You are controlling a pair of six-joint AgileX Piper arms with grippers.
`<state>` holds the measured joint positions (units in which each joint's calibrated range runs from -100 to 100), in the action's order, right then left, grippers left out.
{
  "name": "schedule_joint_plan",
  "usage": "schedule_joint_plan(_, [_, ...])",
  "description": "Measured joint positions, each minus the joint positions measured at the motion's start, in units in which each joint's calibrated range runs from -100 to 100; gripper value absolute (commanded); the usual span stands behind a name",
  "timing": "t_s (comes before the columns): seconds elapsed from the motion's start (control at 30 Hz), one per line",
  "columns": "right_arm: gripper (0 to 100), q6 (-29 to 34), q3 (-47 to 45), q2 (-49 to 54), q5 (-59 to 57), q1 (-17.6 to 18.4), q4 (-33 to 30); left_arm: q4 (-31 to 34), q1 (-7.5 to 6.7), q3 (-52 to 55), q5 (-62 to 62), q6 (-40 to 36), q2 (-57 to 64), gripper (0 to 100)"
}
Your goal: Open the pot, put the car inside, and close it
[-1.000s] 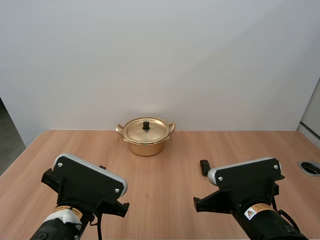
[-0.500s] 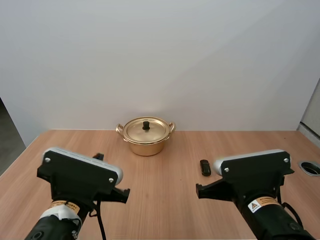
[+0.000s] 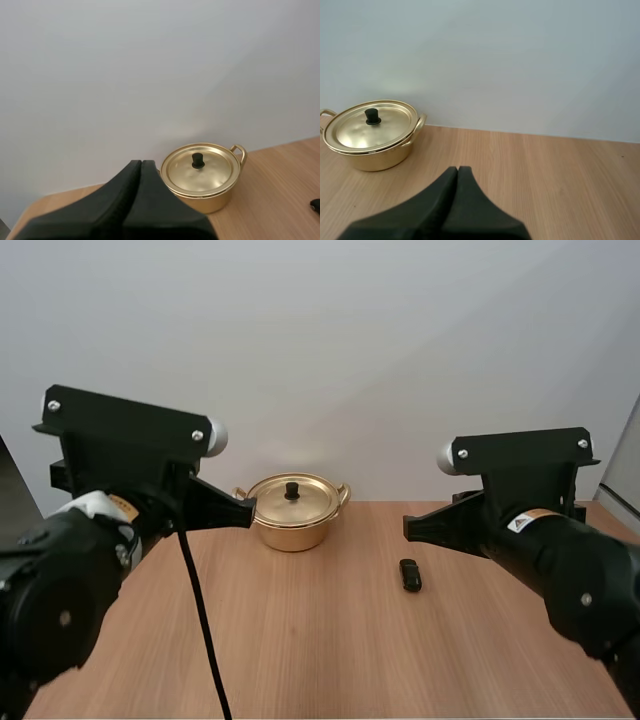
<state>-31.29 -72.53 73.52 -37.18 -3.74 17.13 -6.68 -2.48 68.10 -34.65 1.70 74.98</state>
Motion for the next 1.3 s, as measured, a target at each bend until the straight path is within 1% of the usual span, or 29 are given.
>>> schedule_joint_plan(0.1, [0,-0.5,3.15,-5.56,-3.13,0.0,-0.06,-0.4,-0.07,-4.06,-6.53,0.25,-5.58,0])
schedule_joint_plan(0.23, [0,-0.5,7.81,-13.11,-3.99,0.0,-2.59,-2.64,-0.95,-9.14,-8.19,4.07,-13.53,0])
schedule_joint_plan(0.3, [0,-1.03,10.34,-17.08,-3.56,0.0,-2.34,-3.55,-1.17,-12.21,-5.59,5.68,-17.09,0])
schedule_joint_plan(0.47, [0,-4.66,15.87,-26.61,-3.32,0.0,-1.16,-4.02,-2.62,-18.93,4.46,11.34,-26.42,0])
schedule_joint_plan(0.5, [7,-4.81,16.28,-28.21,-2.92,0.0,-0.87,-4.02,-2.94,-20.49,5.53,12.17,-28.5,0])
schedule_joint_plan(0.53, [16,-4.93,16.59,-30.24,-2.53,0.0,-0.38,-4.02,-3.21,-22.09,6.17,12.74,-30.59,2])
schedule_joint_plan(0.57, [29,-5.22,16.59,-32.25,-2.15,0.0,-0.11,-4.02,-3.59,-23.76,6.14,12.85,-32.67,7])
schedule_joint_plan(0.63, [59,-6.31,16.59,-36.33,-0.74,0.0,0.02,-3.88,-4.07,-26.95,4.86,12.99,-36.83,20])
schedule_joint_plan(0.7, [96,-7.41,16.59,-39.96,0.69,0.0,0.02,-3.88,-4.56,-29.77,2.62,13.68,-40.58,38])
schedule_joint_plan(0.73, [100,-7.79,16.59,-41.97,1.52,0.08,0.15,-3.88,-4.7,-31.23,1.04,14.03,-42.58,44])
schedule_joint_plan(0.8, [100,-9.0,16.73,-45.61,3.95,0.46,0.01,-3.88,-4.7,-33.66,0.86,14.04,-46.19,58])
schedule_joint_plan(0.83, [100,-9.45,16.71,-47.59,5.03,0.76,-0.29,-3.88,-4.7,-34.92,1.13,14.04,-48.19,63])
schedule_joint_plan(0.9, [100,-9.7,16.75,-50.84,7.18,1.2,-0.29,-3.88,-4.7,-37.59,1.29,13.95,-52.19,69])
schedule_joint_plan(1.03, [100,-9.7,16.87,-55.2,10.86,1.72,-0.89,-3.88,-4.7,-42.39,-1.88,13.58,-59.77,70])
schedule_joint_plan(1.3, [100,-9.7,19.83,-61.03,10.38,1.74,-0.81,-3.88,-4.7,-48.33,-9.56,12.41,-75.3,70])
